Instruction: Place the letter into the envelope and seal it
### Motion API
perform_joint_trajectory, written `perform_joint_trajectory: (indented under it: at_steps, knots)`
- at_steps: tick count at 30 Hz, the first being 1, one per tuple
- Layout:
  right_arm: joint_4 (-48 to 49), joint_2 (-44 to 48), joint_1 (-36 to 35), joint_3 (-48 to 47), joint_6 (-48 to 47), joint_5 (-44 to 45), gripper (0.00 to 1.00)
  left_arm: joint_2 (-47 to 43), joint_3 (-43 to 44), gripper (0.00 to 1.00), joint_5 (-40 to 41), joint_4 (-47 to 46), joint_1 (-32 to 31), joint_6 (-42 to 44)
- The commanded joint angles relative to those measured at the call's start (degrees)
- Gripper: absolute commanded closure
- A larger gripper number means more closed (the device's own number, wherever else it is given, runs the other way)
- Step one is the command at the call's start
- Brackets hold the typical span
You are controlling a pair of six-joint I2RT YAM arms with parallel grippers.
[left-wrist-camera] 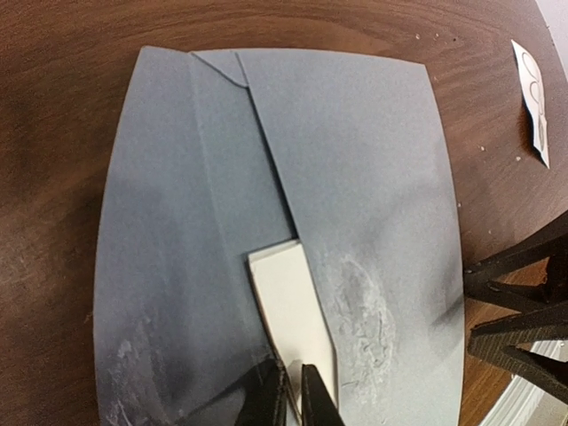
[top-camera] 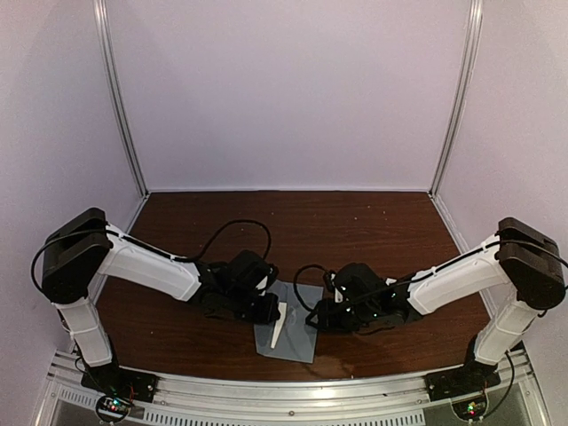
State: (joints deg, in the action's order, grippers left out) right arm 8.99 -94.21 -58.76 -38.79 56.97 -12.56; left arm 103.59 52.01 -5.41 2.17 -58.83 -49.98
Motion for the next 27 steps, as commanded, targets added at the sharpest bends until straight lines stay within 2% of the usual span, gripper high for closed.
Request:
perform_joint_trajectory:
  at_steps: [1,20,25,27]
  knots:
    - [-0.3,-1.6,-0.4,-0.6,-0.5,0.9,0.6,2.0,0.3,0.92,-1.8,-1.8,-0.1,0.5]
    - [-0.1,-1.3,-0.4,-0.5,-0.5,1.1,0.61,2.4,-0.8,0.94,-5.5,-7.4,-0.7,-1.6]
    - [-1.1,0.0,-0.4,-0.6,-0.9,1.6,0.59,-3.0,-1.8,0.93,-0.8,-6.4,-0.8,-0.6]
    - [-3.0,1.2,-0.3,-1.4,-1.9,1.9,0.56,-7.0,-2.2,0.88,1.5,-5.8,-0.8,0.9]
